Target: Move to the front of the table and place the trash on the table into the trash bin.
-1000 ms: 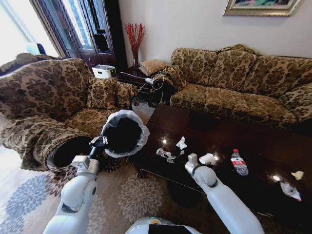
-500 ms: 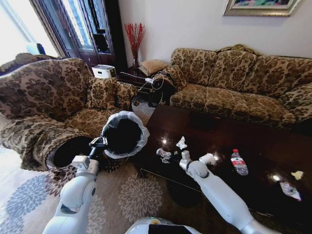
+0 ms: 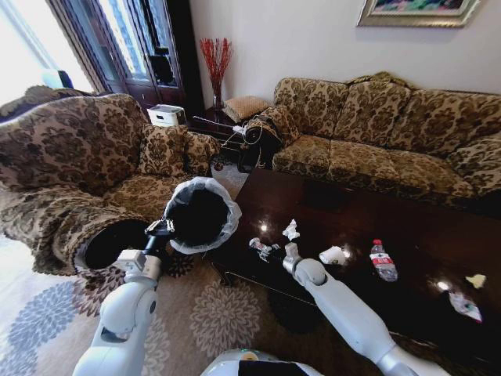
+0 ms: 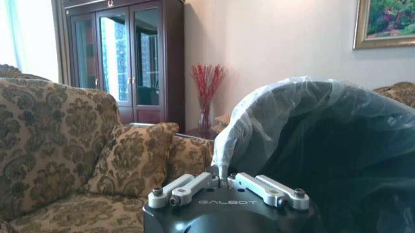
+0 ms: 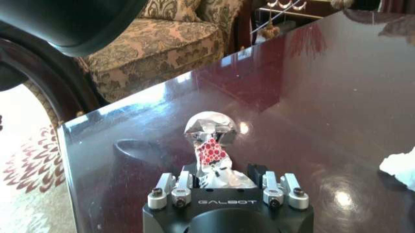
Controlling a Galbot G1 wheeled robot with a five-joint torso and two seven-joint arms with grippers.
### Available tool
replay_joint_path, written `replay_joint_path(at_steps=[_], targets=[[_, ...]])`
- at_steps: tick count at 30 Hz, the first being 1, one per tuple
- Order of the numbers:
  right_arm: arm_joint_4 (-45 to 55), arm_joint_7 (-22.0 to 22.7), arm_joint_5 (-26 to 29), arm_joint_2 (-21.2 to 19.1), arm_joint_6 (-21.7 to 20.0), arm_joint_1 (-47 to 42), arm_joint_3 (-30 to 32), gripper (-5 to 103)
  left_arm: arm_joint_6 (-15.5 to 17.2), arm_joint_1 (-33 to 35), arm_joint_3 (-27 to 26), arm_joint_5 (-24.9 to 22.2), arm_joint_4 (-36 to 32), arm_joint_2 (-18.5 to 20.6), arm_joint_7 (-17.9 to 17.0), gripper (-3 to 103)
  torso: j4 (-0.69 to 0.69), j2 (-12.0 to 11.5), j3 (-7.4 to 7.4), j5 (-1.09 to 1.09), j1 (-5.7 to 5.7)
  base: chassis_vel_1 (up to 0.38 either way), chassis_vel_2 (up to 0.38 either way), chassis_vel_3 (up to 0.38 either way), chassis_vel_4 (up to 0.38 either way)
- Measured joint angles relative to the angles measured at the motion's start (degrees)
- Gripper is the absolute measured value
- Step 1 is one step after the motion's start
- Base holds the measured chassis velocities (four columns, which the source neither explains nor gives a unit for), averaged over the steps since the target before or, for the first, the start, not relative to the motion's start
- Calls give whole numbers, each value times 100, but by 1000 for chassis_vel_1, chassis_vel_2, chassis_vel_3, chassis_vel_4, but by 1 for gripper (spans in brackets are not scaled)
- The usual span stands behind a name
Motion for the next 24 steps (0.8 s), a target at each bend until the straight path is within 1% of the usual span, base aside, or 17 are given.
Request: replay_joint_path(at_steps=[2, 4, 6, 7, 8, 10, 11, 12, 13, 15, 16, 17, 19, 20, 21, 23, 24], targets=[[-1, 9, -4, 6, 0, 0, 0, 45, 0, 2, 2, 1, -6, -4, 1, 1, 0, 0, 0, 0, 0, 0, 0, 0, 0], [67, 91, -16, 29, -1, -61, 71, 45, 8, 32, 8, 3, -47, -9, 5, 1, 5, 0, 1, 5, 0, 0, 0, 0, 0], [117, 127, -20, 33, -1, -102, 125, 45, 15, 40, 10, 3, -55, -7, 4, 1, 6, -1, 2, 5, 1, 0, 0, 0, 0], [240, 254, -34, 37, 20, -213, 296, 45, 25, 46, 21, 0, -58, 16, 4, 1, 5, -2, 4, 5, 2, 0, 0, 0, 0], [240, 254, -34, 37, 20, -213, 296, 45, 25, 46, 21, 0, -58, 16, 4, 1, 5, -2, 4, 5, 2, 0, 0, 0, 0], [667, 549, -24, 7, 99, -430, 675, 45, 93, 49, 43, -51, -58, 77, -17, 1, 2, -3, 5, 3, 4, 0, 0, 0, 0], [896, 619, -20, -20, 137, -536, 872, 45, 164, 44, 50, -130, -60, 131, -65, 1, 2, -3, 4, 3, 4, 0, 0, 0, 0], [896, 619, -20, -20, 137, -536, 872, 45, 164, 44, 50, -130, -60, 131, -65, 1, 2, -3, 4, 3, 4, 0, 0, 0, 0], [1089, 648, -18, -45, 177, -621, 1042, 45, 245, 29, 55, -239, -60, 204, -119, 1, 2, -3, 4, 4, 3, 0, 0, 0, 0], [1707, 727, -13, -160, 270, -822, 1572, 45, 479, -79, 84, -576, -35, 455, -212, 1, 2, -3, 3, 4, 2, 0, 0, 0, 0], [1995, 754, 32, -232, 286, -882, 1788, 45, 541, -144, 94, -692, 7, 570, -232, 1, 1, -2, 3, 2, 2, 0, 0, 0, 0], [1995, 754, 32, -232, 286, -882, 1788, 45, 541, -144, 94, -692, 7, 570, -232, 1, 1, -2, 3, 2, 2, 0, 0, 0, 0], [2564, 796, 192, -452, 294, -932, 2166, 45, 626, -260, 126, -917, 106, 770, -259, 1, 1, -3, 3, 2, 2, 0, 0, 0, 0], [2826, 833, 324, -583, 303, -911, 2283, 45, 666, -314, 163, -1063, 158, 850, -260, 1, 1, -2, 3, 3, 2, 0, 0, 0, 0], [2826, 833, 324, -583, 303, -911, 2283, 45, 666, -314, 163, -1063, 158, 850, -260, 1, 1, -2, 3, 3, 2, 0, 0, 0, 0], [3363, 1053, 735, -896, 277, -618, 2348, 45, 814, -586, 390, -1648, 447, 1019, -289, 1, 1, -2, 3, 3, 1, 0, 0, 0, 0], [3363, 1053, 735, -896, 277, -618, 2348, 45, 814, -586, 390, -1648, 447, 1019, -289, 1, 1, -2, 3, 3, 1, 0, 0, 0, 0]])
